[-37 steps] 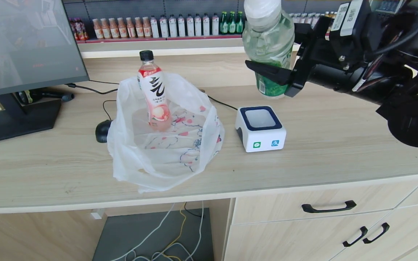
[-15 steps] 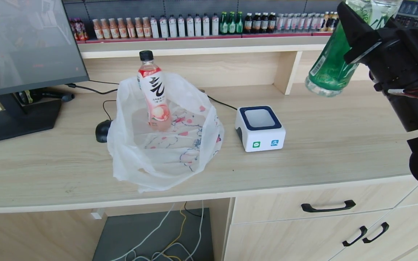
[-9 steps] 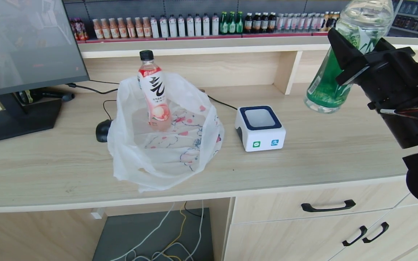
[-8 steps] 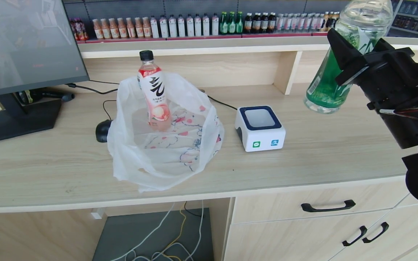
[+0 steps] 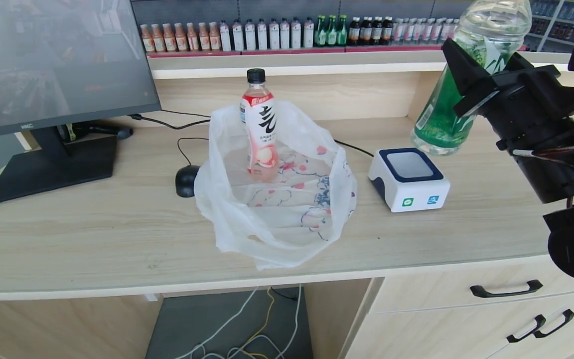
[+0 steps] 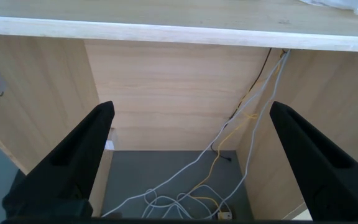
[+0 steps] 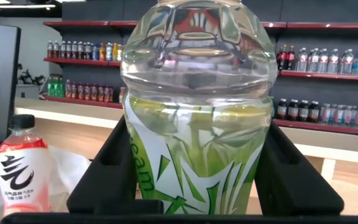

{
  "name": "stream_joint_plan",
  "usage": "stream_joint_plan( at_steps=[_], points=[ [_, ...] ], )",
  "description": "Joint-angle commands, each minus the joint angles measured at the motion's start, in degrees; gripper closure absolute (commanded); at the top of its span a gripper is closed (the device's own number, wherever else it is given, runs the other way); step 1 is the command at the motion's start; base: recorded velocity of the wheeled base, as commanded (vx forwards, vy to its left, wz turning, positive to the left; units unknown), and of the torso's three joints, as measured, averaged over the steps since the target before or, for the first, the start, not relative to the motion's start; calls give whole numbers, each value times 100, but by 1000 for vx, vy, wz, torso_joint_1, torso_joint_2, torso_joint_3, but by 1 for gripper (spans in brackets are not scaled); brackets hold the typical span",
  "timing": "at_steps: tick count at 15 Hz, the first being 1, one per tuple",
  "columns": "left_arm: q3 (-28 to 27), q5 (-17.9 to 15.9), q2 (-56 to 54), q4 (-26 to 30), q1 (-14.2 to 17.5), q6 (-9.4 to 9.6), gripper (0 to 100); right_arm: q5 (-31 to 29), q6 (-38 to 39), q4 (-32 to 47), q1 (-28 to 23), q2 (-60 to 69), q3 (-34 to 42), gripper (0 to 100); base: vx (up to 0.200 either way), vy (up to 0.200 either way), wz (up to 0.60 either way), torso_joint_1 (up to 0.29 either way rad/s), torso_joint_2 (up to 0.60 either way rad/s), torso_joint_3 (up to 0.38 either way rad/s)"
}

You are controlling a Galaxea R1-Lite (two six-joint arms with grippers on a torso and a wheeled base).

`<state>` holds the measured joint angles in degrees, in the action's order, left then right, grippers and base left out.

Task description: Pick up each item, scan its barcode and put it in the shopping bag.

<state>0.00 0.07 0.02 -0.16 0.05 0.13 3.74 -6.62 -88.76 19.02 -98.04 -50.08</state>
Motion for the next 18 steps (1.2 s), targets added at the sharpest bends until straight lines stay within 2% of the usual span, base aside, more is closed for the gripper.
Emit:
stream_joint_plan(
  at_steps=[1, 8, 14, 18],
  points=[
    [0, 1, -2, -2, 4, -5, 0, 4, -6, -10, 5, -49, 16, 100, 0, 200, 0, 7, 2, 2],
    [0, 1, -2, -2, 4, 4, 0, 21, 3, -19, 14, -75, 42, 100, 0, 200, 0, 2, 4, 3],
    [0, 1, -2, -2, 4, 13, 0, 21, 3, -19, 146, -154, 77, 100, 0, 0, 0, 0, 0, 0],
    [0, 1, -2, -2, 4, 13, 0, 21, 3, -27, 172, -655, -46, 100, 0, 0, 0, 0, 0, 0]
  ],
)
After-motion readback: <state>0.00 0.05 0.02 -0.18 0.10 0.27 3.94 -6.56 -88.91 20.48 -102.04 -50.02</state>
